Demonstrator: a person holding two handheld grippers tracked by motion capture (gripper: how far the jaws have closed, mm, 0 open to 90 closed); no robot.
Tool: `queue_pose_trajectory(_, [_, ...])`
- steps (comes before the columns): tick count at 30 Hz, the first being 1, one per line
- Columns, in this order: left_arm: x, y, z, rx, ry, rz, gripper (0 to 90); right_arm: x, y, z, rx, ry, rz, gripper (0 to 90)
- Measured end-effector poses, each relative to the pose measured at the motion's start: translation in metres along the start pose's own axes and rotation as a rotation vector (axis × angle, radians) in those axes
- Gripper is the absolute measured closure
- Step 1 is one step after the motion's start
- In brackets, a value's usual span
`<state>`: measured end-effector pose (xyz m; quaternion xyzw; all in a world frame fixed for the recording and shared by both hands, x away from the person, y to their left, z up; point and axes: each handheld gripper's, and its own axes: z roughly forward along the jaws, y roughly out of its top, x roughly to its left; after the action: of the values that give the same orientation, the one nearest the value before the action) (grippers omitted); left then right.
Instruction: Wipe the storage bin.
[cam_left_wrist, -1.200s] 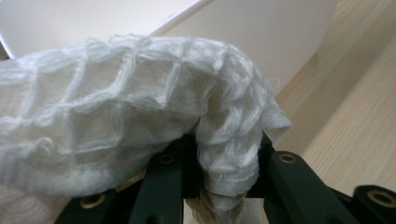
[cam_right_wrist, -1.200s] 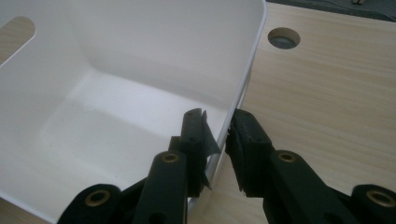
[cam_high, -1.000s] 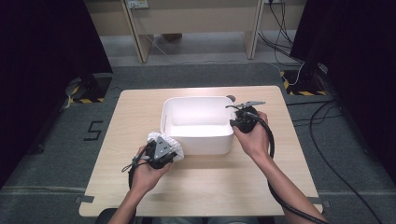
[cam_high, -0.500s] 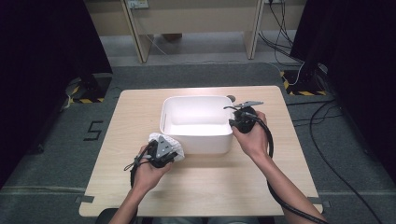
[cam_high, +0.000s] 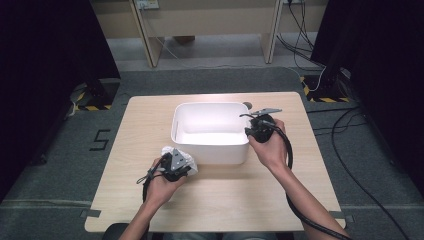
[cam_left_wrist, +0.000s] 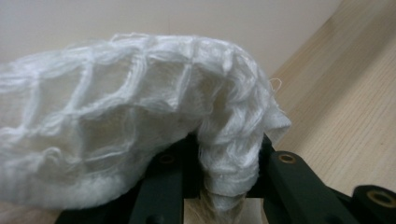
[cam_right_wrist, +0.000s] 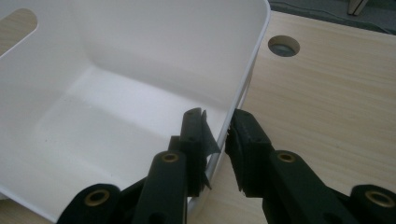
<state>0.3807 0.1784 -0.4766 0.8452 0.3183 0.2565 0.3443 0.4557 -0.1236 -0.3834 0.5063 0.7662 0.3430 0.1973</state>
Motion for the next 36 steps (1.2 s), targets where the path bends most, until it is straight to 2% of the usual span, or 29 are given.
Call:
queue_pose_trajectory(6, [-0.001, -0.005, 0.009, 0.017, -0.005, -0.004, 73.9, 0.002, 0.000, 0.000, 0.000, 0.000, 0.007, 75.7])
queue_pose_trajectory(9, [0.000, -0.007, 0.012, 0.003, -0.003, -0.018, 74.0, 0.002, 0.000, 0.000, -0.001, 0.000, 0.005, 75.3])
queue_pose_trajectory(24, [-0.003, -0.007, 0.016, -0.005, 0.005, -0.011, 74.3, 0.002, 0.000, 0.000, -0.001, 0.000, 0.006, 75.1])
queue_pose_trajectory(26, [-0.005, -0.003, 0.013, -0.037, 0.013, -0.010, 74.6, 0.002, 0.000, 0.000, 0.000, 0.002, 0.012, 75.2])
queue_pose_trajectory(28, [-0.005, -0.002, 0.012, -0.041, 0.013, -0.007, 74.7, 0.002, 0.000, 0.000, -0.001, 0.003, 0.012, 75.2])
queue_pose_trajectory(30, [-0.007, 0.002, 0.009, -0.078, 0.025, -0.008, 74.7, 0.002, 0.000, 0.000, 0.000, 0.001, 0.011, 75.2])
queue_pose_trajectory(35, [-0.007, 0.010, 0.001, -0.103, 0.028, -0.012, 74.7, 0.002, 0.000, 0.000, 0.000, 0.001, 0.007, 75.2])
queue_pose_trajectory(36, [-0.007, 0.012, -0.001, -0.101, 0.025, -0.024, 74.7, 0.002, 0.000, 0.000, 0.001, 0.000, 0.006, 75.2])
